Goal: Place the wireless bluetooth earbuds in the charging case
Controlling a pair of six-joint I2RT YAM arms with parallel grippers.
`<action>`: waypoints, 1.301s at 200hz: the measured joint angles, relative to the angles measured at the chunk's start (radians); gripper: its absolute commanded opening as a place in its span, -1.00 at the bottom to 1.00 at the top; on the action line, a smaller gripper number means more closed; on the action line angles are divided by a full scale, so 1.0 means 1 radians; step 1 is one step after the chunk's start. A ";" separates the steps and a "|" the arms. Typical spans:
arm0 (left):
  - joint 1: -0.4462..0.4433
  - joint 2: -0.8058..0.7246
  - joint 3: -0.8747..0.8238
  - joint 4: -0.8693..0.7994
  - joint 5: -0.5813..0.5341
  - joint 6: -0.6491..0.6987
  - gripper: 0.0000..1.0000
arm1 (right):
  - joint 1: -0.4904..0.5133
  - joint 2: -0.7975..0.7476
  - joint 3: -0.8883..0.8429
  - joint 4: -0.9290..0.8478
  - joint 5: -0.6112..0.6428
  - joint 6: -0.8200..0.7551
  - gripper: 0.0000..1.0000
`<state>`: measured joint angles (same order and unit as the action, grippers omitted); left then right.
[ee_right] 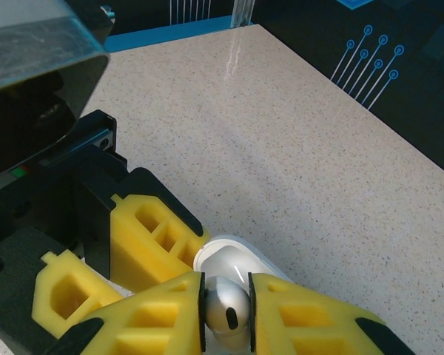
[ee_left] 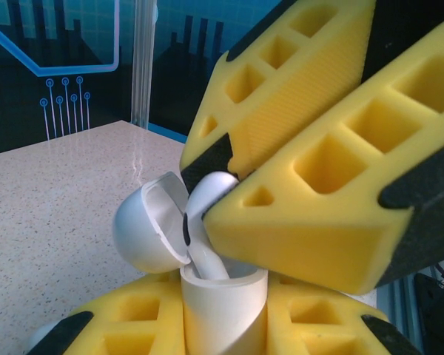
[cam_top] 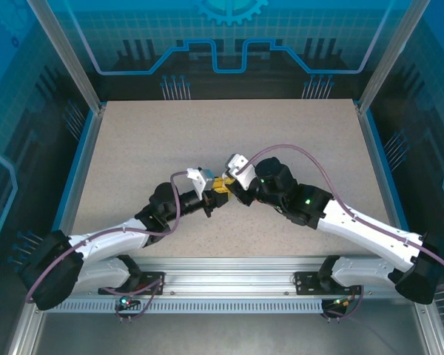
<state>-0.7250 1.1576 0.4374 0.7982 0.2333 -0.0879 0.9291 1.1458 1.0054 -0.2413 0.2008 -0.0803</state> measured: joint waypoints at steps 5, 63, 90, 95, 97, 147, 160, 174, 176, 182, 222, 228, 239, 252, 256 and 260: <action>0.000 -0.001 0.000 -0.001 0.000 0.000 -1.00 | 0.000 0.000 -0.002 0.002 0.000 0.000 -0.56; -0.001 -0.007 0.000 -0.007 0.008 0.000 -1.00 | -0.002 -0.013 -0.011 0.008 -0.008 0.011 -0.34; -0.004 -0.013 0.000 -0.004 0.008 0.000 -1.00 | -0.014 -0.031 -0.011 0.006 -0.055 0.027 -0.19; -0.004 -0.013 0.000 -0.001 0.008 0.000 -1.00 | -0.016 -0.035 -0.011 0.006 -0.070 0.034 -0.15; -0.004 -0.013 0.000 0.000 0.008 0.000 -1.00 | -0.018 -0.036 -0.011 0.006 -0.075 0.034 -0.13; -0.004 -0.014 0.000 0.022 0.007 0.000 -1.00 | -0.102 -0.114 -0.011 0.003 -0.218 0.104 0.26; -0.004 -0.014 0.000 0.024 0.007 0.000 -1.00 | -0.130 -0.140 -0.004 -0.003 -0.251 0.130 0.46; -0.004 -0.014 -0.002 0.033 0.007 0.000 -1.00 | -0.175 -0.154 0.018 -0.016 -0.295 0.161 0.74; -0.004 -0.015 -0.002 0.034 0.007 0.001 -1.00 | -0.180 -0.155 0.020 -0.018 -0.301 0.157 0.76; -0.004 -0.016 -0.002 0.038 0.007 0.001 -1.00 | -0.205 -0.156 0.033 -0.028 -0.329 0.173 0.84; -0.004 -0.049 -0.006 0.046 0.008 0.011 -1.00 | -0.342 -0.115 0.067 -0.086 -0.527 0.256 1.00; -0.004 -0.056 -0.008 0.045 0.008 0.012 -1.00 | -0.357 -0.103 0.064 -0.088 -0.560 0.270 1.00; -0.004 -0.068 -0.010 0.045 0.008 0.015 -1.00 | -0.375 -0.084 0.052 -0.086 -0.612 0.297 1.00; -0.004 -0.082 -0.010 0.045 0.008 0.018 -1.00 | -0.381 -0.060 0.035 -0.079 -0.675 0.329 1.00; -0.004 -0.086 -0.010 0.043 0.008 0.019 -1.00 | -0.380 -0.051 0.030 -0.075 -0.695 0.338 1.00; -0.004 -0.090 -0.010 0.043 0.008 0.019 -1.00 | -0.380 -0.043 0.026 -0.069 -0.712 0.346 1.00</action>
<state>-0.7288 1.0672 0.4278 0.8417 0.2409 -0.0689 0.5491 1.1027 1.0313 -0.3107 -0.5110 0.2657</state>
